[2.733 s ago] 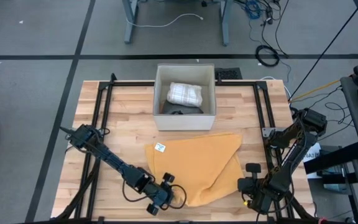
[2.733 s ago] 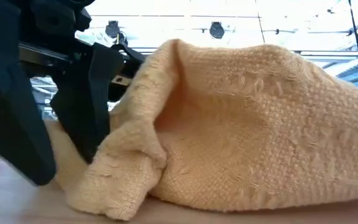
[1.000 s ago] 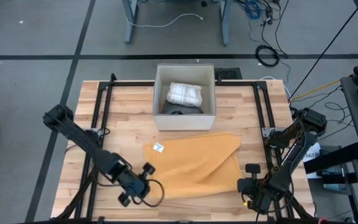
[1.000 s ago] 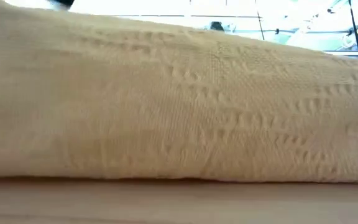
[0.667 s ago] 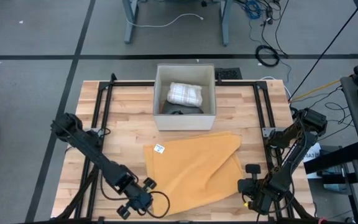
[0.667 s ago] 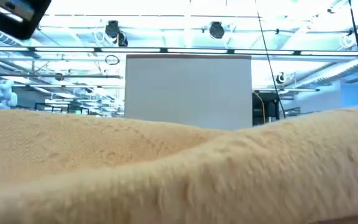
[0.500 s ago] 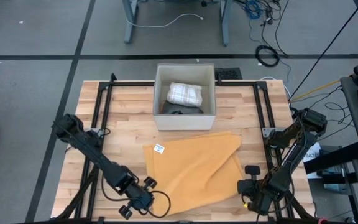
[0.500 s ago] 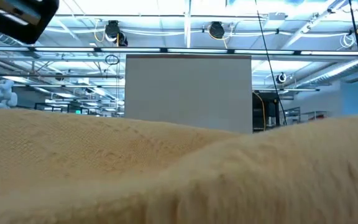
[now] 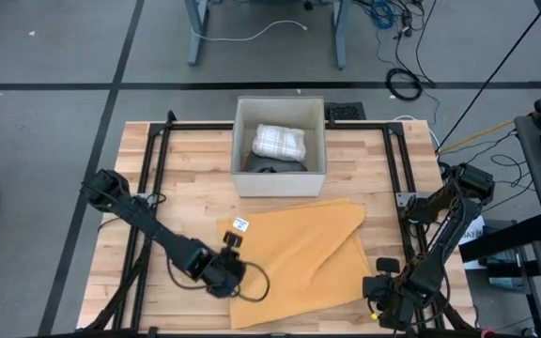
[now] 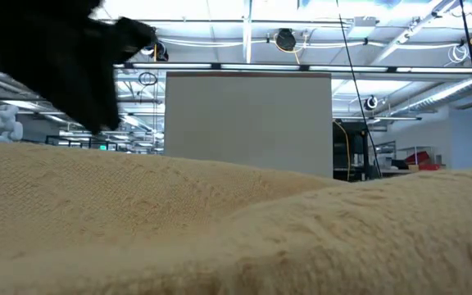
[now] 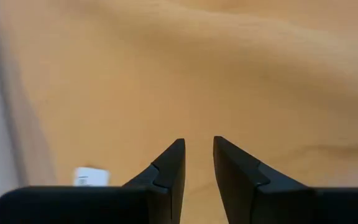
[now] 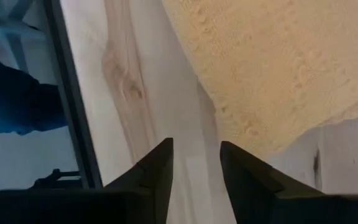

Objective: Fold towel
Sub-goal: Fold the orange towel

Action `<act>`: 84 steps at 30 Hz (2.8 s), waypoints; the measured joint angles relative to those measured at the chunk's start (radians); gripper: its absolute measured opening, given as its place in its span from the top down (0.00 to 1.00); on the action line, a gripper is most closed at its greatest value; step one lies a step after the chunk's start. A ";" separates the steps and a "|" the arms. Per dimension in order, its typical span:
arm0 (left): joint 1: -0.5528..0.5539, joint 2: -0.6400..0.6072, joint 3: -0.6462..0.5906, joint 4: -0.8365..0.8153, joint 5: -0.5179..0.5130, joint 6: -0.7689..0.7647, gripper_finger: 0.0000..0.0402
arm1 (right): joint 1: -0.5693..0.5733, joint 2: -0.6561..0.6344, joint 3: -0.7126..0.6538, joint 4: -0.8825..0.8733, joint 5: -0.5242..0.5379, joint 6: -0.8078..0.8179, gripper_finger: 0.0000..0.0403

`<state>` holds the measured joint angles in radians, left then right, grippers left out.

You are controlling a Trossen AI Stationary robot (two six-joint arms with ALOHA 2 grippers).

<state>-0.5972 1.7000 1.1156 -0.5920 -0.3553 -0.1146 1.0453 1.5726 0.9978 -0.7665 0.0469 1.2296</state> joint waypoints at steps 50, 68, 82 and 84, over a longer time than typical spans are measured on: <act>0.315 -0.010 -0.160 0.182 0.078 0.097 0.78 | 0.037 0.160 0.020 -0.060 0.054 0.184 0.80; 0.563 -0.007 -0.153 0.205 0.347 0.019 0.67 | 0.043 0.137 0.078 -0.077 0.264 0.170 0.58; 0.566 0.090 -0.150 0.247 0.378 0.072 0.68 | 0.043 0.136 0.079 -0.074 0.322 0.144 0.61; 0.566 0.082 -0.151 0.256 0.378 0.074 0.71 | 0.043 0.136 0.079 -0.070 0.321 0.144 0.61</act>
<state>-0.0311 1.7825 0.9642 -0.3365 0.0227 -0.0410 1.0885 1.7084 1.0763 -0.8361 0.3683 1.3735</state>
